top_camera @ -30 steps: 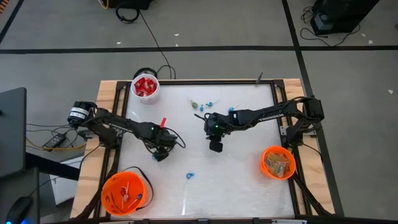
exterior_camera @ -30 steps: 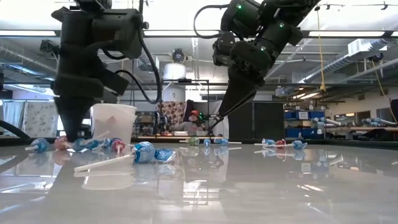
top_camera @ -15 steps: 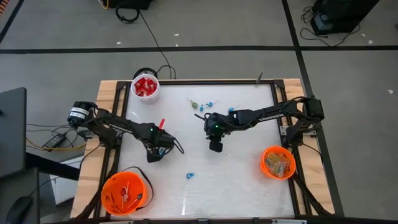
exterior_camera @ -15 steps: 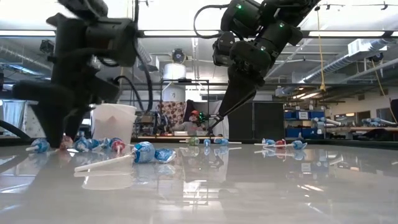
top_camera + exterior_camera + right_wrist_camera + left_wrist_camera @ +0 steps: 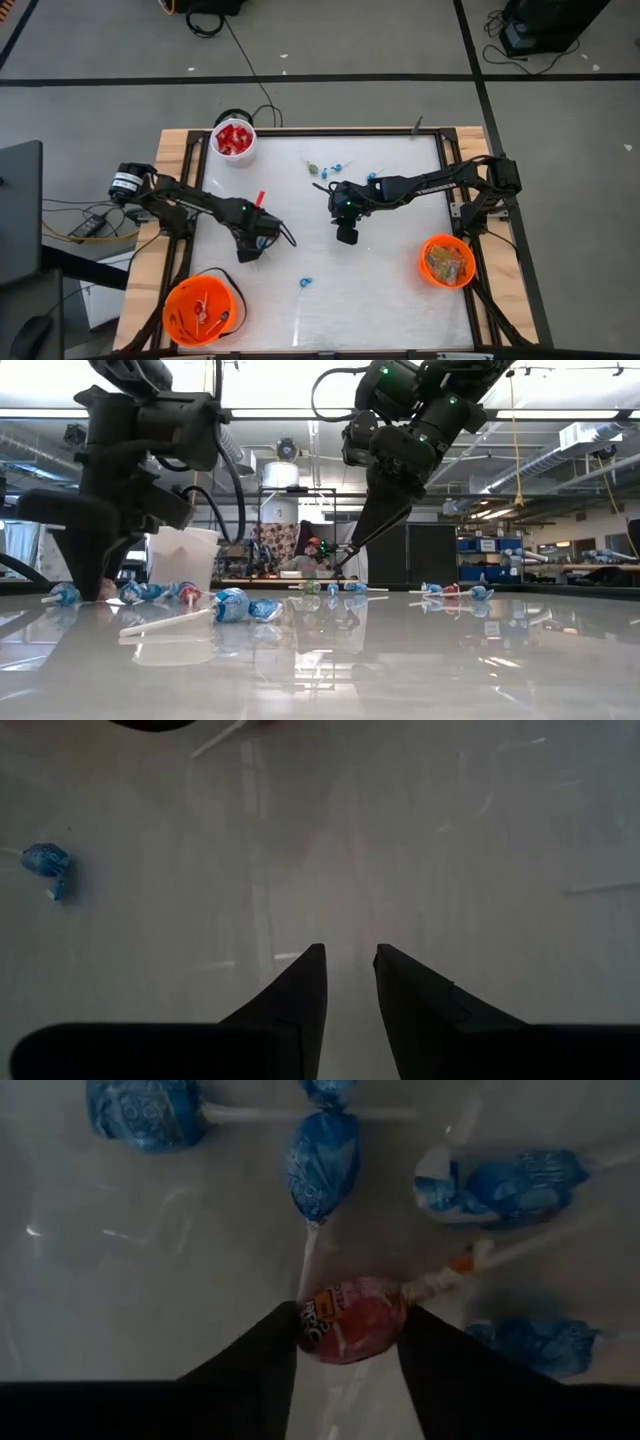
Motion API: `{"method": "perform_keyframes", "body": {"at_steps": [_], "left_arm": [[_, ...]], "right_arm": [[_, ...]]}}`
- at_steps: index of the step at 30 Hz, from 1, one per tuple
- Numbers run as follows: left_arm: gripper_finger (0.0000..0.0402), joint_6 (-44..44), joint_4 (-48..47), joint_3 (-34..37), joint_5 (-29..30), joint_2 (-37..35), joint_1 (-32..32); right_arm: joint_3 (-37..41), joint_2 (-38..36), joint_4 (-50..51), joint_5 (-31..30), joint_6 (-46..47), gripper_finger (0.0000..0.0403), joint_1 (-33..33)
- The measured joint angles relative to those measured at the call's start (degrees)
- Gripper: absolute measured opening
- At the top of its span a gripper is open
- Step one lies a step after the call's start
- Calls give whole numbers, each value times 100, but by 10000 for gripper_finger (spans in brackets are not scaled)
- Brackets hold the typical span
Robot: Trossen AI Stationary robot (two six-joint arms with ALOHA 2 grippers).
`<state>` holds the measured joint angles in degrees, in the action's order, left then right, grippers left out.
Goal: Sort candy by brand, put in halloween buckets
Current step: Put the left red sucker into the left orange bucket
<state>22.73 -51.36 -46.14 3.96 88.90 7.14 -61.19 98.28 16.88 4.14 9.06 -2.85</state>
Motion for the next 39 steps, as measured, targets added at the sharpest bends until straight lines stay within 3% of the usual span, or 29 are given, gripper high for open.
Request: {"method": "perform_keyframes", "body": {"at_steps": [4,10,16,21,24,30,36,39], "left_arm": [[129,5,-86,-76,-70,2,-3],[123,150,-646,-401,-91,2,-3],[123,244,-1339,-1220,-89,2,42],[123,299,-2914,-2271,-420,0,317],[123,468,-3933,-2956,-869,-4,616],[123,1440,-3525,-3817,-2752,-324,1352],[123,2834,-3718,-4163,-2745,-363,2408],[123,3635,-3603,-4022,-2343,-348,3051]], "right_arm": [[0,0,2,1,0,101,0],[0,0,11,2,-11,101,0],[0,0,47,1,-20,101,0],[0,0,66,2,-20,100,0],[0,0,117,2,-20,100,0],[0,-3,169,2,-20,100,0],[2,-3,244,2,-20,100,0],[2,-3,264,2,-20,100,0]]}}
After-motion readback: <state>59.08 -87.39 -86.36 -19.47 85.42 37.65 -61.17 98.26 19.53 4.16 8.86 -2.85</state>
